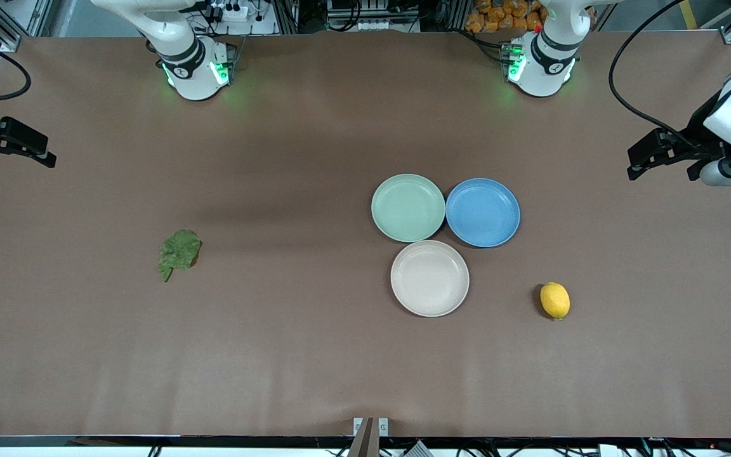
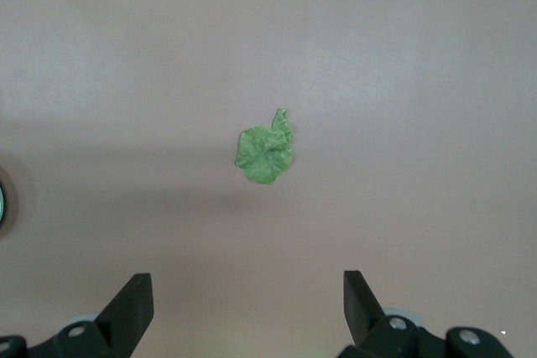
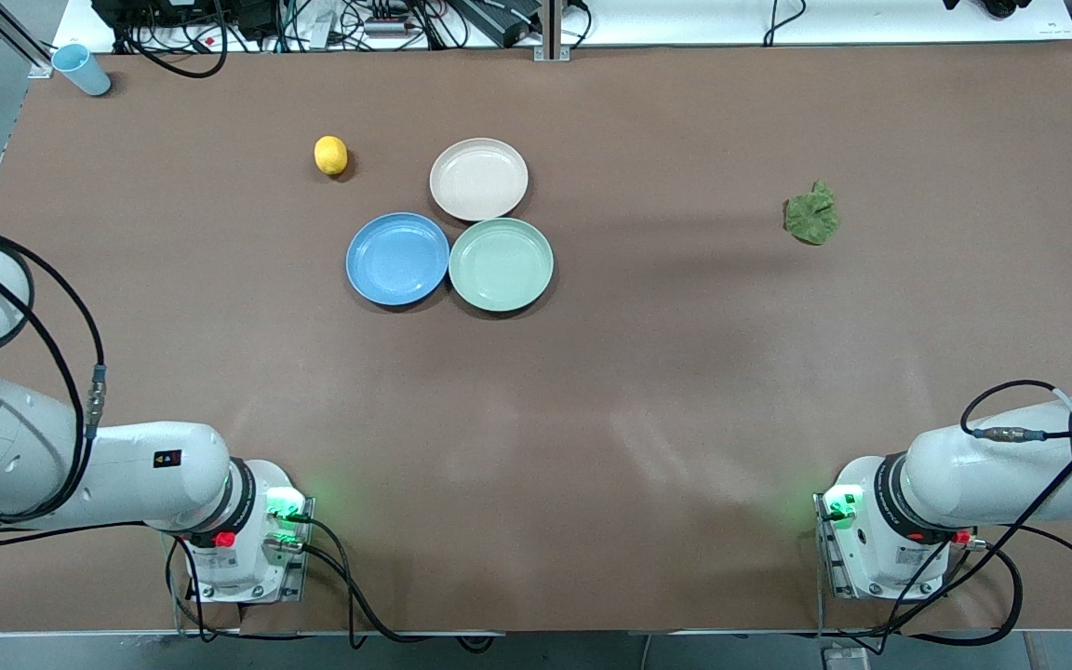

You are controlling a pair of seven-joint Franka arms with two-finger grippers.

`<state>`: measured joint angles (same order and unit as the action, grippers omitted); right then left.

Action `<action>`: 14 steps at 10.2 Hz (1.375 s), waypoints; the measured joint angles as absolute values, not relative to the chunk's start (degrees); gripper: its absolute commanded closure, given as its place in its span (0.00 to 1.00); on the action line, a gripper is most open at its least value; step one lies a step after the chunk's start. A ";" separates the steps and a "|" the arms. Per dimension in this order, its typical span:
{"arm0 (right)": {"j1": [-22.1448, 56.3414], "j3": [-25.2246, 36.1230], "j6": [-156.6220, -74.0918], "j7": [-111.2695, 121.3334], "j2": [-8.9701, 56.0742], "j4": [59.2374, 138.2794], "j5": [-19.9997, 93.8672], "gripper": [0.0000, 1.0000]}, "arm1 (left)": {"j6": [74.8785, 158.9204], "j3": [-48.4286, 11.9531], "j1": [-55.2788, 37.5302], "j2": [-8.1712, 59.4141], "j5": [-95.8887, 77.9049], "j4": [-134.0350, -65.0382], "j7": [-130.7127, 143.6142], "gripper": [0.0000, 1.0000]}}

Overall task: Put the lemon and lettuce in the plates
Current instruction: 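Reach the right gripper to the lettuce while the left gripper reaches the lemon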

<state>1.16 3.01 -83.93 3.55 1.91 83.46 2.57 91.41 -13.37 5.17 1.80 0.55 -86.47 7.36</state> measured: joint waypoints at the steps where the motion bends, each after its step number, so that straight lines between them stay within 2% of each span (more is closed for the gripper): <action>1: 1.16 3.01 -83.93 3.55 1.91 83.46 2.57 0.00 | 91.41 -13.37 5.17 1.80 0.55 -86.47 7.36 0.00; 6: 0.32 2.45 -83.90 3.55 1.87 83.46 2.57 0.00 | 91.26 -13.29 5.17 2.40 0.64 -86.47 7.36 0.00; 10: -0.61 1.07 -85.14 3.55 2.00 85.12 2.57 0.00 | 91.28 -13.19 5.21 7.45 0.67 -86.48 7.36 0.00; 12: -0.66 1.07 -92.52 3.55 2.74 92.81 2.57 0.00 | 93.33 -13.19 5.26 9.86 0.67 -86.49 7.36 0.00; 14: -0.69 0.97 -104.01 3.55 5.48 103.62 2.57 0.00 | 96.27 -13.16 5.27 12.18 0.67 -86.93 7.36 0.00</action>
<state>-0.69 0.97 -104.01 3.55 5.48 103.62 2.57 96.27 -13.16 5.27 12.18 0.67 -86.93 7.36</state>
